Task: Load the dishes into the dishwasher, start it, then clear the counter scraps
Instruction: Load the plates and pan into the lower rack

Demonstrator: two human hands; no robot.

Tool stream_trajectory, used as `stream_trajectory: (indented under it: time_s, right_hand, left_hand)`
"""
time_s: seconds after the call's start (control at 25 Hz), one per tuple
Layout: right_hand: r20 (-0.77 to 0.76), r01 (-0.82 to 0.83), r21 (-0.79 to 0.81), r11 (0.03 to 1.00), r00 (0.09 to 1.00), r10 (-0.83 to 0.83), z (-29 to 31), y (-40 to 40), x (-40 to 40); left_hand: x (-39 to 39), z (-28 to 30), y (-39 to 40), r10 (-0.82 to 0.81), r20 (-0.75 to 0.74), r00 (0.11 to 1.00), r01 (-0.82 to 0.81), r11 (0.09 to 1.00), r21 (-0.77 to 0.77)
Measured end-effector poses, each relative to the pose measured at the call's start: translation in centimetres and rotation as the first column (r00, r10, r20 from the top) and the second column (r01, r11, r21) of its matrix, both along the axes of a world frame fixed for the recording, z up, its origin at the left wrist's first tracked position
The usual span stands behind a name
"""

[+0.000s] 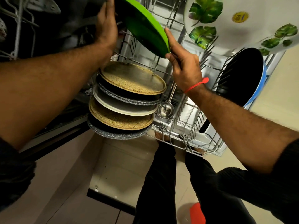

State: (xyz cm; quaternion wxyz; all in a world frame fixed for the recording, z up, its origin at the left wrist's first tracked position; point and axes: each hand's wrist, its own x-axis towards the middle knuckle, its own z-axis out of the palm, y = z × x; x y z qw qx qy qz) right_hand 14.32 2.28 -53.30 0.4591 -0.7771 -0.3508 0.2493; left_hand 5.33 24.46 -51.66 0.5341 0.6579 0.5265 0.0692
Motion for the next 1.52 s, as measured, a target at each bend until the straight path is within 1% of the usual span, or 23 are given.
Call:
stream_trajectory:
  time_s: [0.08, 0.12, 0.2, 0.28, 0.36, 0.44, 0.56, 0.64, 0.8, 0.88, 0.96, 1.04, 1.12, 1.2, 1.24, 1.32, 1.36, 1.4, 1.48, 1.52]
  right_hand:
    - [0.016, 0.039, -0.024, 0.999, 0.999, -0.039, -0.4, 0.7, 1.2]
    - [0.008, 0.058, -0.043, 0.997, 0.998, -0.058, -0.7, 0.9, 1.6]
    - [-0.036, 0.076, -0.099, 0.992, 0.996, -0.08, -1.2, 1.0, 2.0]
    - [-0.046, 0.061, -0.152, 0.987, 0.997, -0.068, -1.7, 1.0, 2.0]
    - [-0.04, 0.045, -0.146, 0.988, 0.998, -0.051, -1.9, 0.7, 1.7]
    - [-0.006, 0.057, -0.114, 0.992, 0.998, -0.058, -2.0, 0.6, 1.6]
    - [0.129, 0.103, -0.075, 0.992, 0.987, -0.093, -1.8, 0.8, 1.7]
    - [0.154, 0.107, -0.079, 0.991, 0.984, -0.094, -1.8, 1.0, 2.1]
    - [0.113, 0.068, -0.148, 0.987, 0.992, -0.051, -1.9, 0.7, 2.5]
    - [0.119, 0.06, -0.144, 0.988, 0.992, -0.043, -2.2, 0.6, 2.4]
    - [0.107, 0.067, -0.171, 0.983, 0.993, -0.049, -2.7, 0.8, 2.4]
    - [0.057, 0.02, -0.301, 0.953, 0.998, -0.003, -3.4, 0.8, 2.3]
    - [-0.01, -0.068, -0.422, 0.904, 0.997, 0.07, -4.5, 0.5, 1.7]
    - [-0.025, -0.082, -0.452, 0.888, 0.997, 0.08, -5.1, 0.6, 1.4]
    - [-0.039, -0.069, -0.461, 0.885, 0.998, 0.057, -4.7, 0.8, 1.1]
    - [-0.049, -0.067, -0.437, 0.897, 0.998, 0.05, -5.2, 0.4, 0.9]
    - [-0.046, -0.086, -0.451, 0.888, 0.996, 0.073, -5.2, 0.1, 0.8]
    - [-0.064, -0.071, -0.454, 0.888, 0.997, 0.047, -5.0, -0.3, 0.7]
    - [-0.136, -0.007, -0.448, 0.894, 0.989, -0.06, -4.1, -1.3, 0.4]
    - [-0.148, 0.027, -0.435, 0.9, 0.984, -0.101, -3.7, -1.9, 0.3]
  left_hand:
    - [0.2, 0.2, 0.6, 0.015, -0.021, 1.0, -0.013, 0.995, 0.098]
    - [0.2, 0.2, 0.9, -0.002, -0.047, 0.999, 0.008, 0.993, 0.118]
    - [0.0, -0.1, 1.1, -0.053, -0.087, 0.995, 0.062, 0.993, 0.104]
    - [-0.4, -0.6, 1.0, -0.114, -0.123, 0.986, 0.125, 0.988, 0.087]
    - [-0.7, -0.7, 0.8, -0.189, -0.147, 0.971, 0.203, 0.976, 0.083]
    - [-0.9, -0.3, 0.6, -0.226, -0.123, 0.966, 0.239, 0.965, 0.107]
    - [-1.2, 0.3, 0.8, -0.203, -0.069, 0.977, 0.213, 0.96, 0.182]
    - [-1.4, 0.4, 0.7, -0.209, -0.082, 0.975, 0.221, 0.957, 0.19]
    - [-1.0, 0.2, 0.4, -0.242, -0.159, 0.957, 0.269, 0.946, 0.178]
    - [-0.8, 0.0, 0.5, -0.238, -0.178, 0.955, 0.272, 0.941, 0.201]
    - [-0.8, -0.4, 0.6, -0.248, -0.236, 0.94, 0.3, 0.929, 0.217]
    - [-0.9, -0.9, 0.5, -0.29, -0.352, 0.89, 0.372, 0.908, 0.193]
    - [-0.8, -1.3, 0.5, -0.331, -0.453, 0.828, 0.45, 0.874, 0.183]
    - [-0.3, -1.3, 0.5, -0.327, -0.519, 0.79, 0.481, 0.855, 0.195]
    - [-0.1, -1.4, 0.5, -0.327, -0.551, 0.768, 0.499, 0.844, 0.195]
    - [-0.1, -1.4, 0.2, -0.326, -0.604, 0.727, 0.526, 0.83, 0.185]
    - [-0.2, -1.3, 0.1, -0.306, -0.61, 0.731, 0.513, 0.836, 0.196]
    - [-0.6, -1.1, 0.1, -0.282, -0.604, 0.745, 0.487, 0.849, 0.204]
    - [-1.5, -0.5, 0.0, -0.259, -0.577, 0.775, 0.454, 0.863, 0.222]
    - [-1.9, -0.1, -0.3, -0.254, -0.553, 0.794, 0.438, 0.869, 0.23]
